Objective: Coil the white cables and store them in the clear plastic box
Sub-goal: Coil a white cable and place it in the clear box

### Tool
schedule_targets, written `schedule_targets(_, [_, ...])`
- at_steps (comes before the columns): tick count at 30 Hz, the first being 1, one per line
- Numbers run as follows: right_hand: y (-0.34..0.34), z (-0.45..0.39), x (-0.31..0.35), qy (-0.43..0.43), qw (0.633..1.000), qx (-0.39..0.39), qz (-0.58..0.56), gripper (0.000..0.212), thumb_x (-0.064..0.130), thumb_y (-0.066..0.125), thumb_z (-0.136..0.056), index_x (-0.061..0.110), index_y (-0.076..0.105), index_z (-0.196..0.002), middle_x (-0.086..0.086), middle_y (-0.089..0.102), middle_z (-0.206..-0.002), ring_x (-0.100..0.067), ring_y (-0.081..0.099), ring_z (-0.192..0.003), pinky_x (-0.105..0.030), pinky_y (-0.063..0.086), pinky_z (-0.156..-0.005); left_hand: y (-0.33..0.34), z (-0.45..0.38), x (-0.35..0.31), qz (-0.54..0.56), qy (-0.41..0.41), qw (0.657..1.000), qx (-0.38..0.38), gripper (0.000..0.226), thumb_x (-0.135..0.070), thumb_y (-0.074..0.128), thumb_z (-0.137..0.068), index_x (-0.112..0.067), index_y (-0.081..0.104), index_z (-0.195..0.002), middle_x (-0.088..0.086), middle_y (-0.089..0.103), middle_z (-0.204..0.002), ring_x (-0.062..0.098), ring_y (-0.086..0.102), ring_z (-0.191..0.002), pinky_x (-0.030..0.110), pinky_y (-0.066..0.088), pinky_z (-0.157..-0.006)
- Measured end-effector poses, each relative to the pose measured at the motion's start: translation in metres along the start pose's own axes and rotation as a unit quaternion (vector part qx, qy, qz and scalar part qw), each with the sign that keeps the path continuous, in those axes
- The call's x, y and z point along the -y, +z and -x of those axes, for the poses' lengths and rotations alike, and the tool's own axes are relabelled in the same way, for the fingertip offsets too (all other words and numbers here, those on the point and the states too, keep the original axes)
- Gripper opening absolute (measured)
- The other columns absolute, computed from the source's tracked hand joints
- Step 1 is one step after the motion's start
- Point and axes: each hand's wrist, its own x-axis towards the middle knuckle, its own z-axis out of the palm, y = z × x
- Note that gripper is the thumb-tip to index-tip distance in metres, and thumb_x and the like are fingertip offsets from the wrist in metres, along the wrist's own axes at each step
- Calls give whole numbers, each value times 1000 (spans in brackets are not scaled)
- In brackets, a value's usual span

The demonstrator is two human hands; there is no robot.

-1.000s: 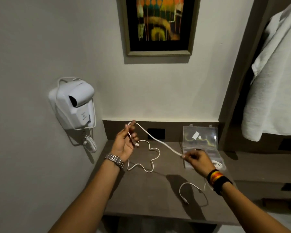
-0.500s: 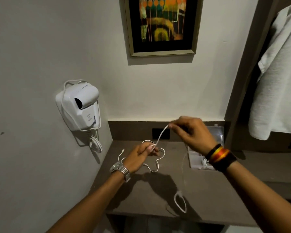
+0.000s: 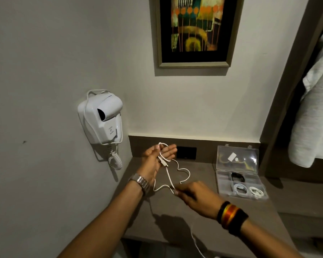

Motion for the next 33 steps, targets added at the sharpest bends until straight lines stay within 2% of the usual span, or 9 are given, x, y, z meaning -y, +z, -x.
schedule_targets(4, [-51, -8, 10, -57, 987, -98, 115, 27, 43, 58, -99, 26, 76, -108, 7, 77, -94, -9, 68, -77, -35, 58, -72, -17, 14, 9, -447, 79, 890, 45, 31, -21, 40, -111, -2, 58, -94, 10, 77, -105, 21, 76, -96, 36, 58, -86])
schedule_targets(7, [-83, -15, 7, -45, 979, -169, 101, 20, 42, 74, -90, 23, 79, -94, 5, 74, -87, -12, 69, -77, -40, 59, -68, -16, 27, 19, -532, 112, 830, 123, 32, -29, 41, -110, -11, 61, -94, 3, 75, -84, 19, 72, -78, 41, 56, -81])
schedule_targets(16, [-77, -33, -24, 39, 958, -251, -135, 16, 31, 77, -89, 18, 83, -96, 9, 78, -88, -1, 72, -82, -27, 58, -77, 0, 26, 22, -218, -32, 962, 165, 34, -33, 42, -105, -12, 66, -91, -4, 44, -58, 9, 41, -50, 31, 54, -65])
schedule_targets(19, [-41, -28, -30, 92, 960, -186, -190, 19, 24, 67, -98, 13, 81, -104, 13, 67, -70, 7, 56, -59, -21, 46, -65, 2, 17, 13, -74, -27, 993, 91, 29, -26, 45, -107, -7, 64, -94, -4, 56, -60, 9, 54, -50, 31, 56, -66])
schedule_targets(22, [0, -14, -22, 89, 981, -77, -155, 24, 34, 57, -103, 23, 77, -108, 14, 58, -59, 2, 49, -50, -17, 40, -56, 0, 4, 2, 64, -7, 998, 19, 31, -17, 36, -110, -4, 59, -95, 16, 79, -92, 24, 76, -81, 39, 60, -87])
schedule_targets(25, [10, -3, 0, 21, 998, -18, -58, 26, 41, 49, -104, 29, 72, -108, 9, 65, -71, -7, 60, -65, -22, 47, -62, -7, 4, -2, -95, 30, 995, -23, 31, -14, 31, -112, -1, 55, -98, 30, 69, -122, 34, 68, -112, 38, 53, -99])
schedule_targets(29, [-35, -11, 14, -40, 981, -164, 92, 26, 42, 55, -100, 25, 75, -100, 5, 69, -83, -13, 62, -70, -40, 54, -65, -26, 19, 0, -483, 94, 870, 35, 32, -21, 40, -111, 0, 61, -99, -4, 76, -91, -3, 68, -86, 24, 51, -79])
schedule_targets(31, [-60, -19, 12, -43, 971, -208, 108, 26, 46, 63, -94, 25, 77, -96, 6, 70, -85, -13, 64, -72, -39, 55, -64, -27, 28, 6, -531, 80, 838, 101, 31, -26, 39, -111, -9, 62, -97, -4, 73, -78, -5, 65, -76, 23, 46, -75])
schedule_targets(33, [-76, -27, 5, -33, 969, -224, 94, 25, 48, 70, -90, 25, 78, -93, 8, 70, -86, -10, 65, -75, -32, 55, -64, -19, 35, 11, -484, 39, 861, 153, 33, -27, 36, -112, -13, 62, -96, 5, 72, -71, 9, 70, -73, 17, 48, -73])
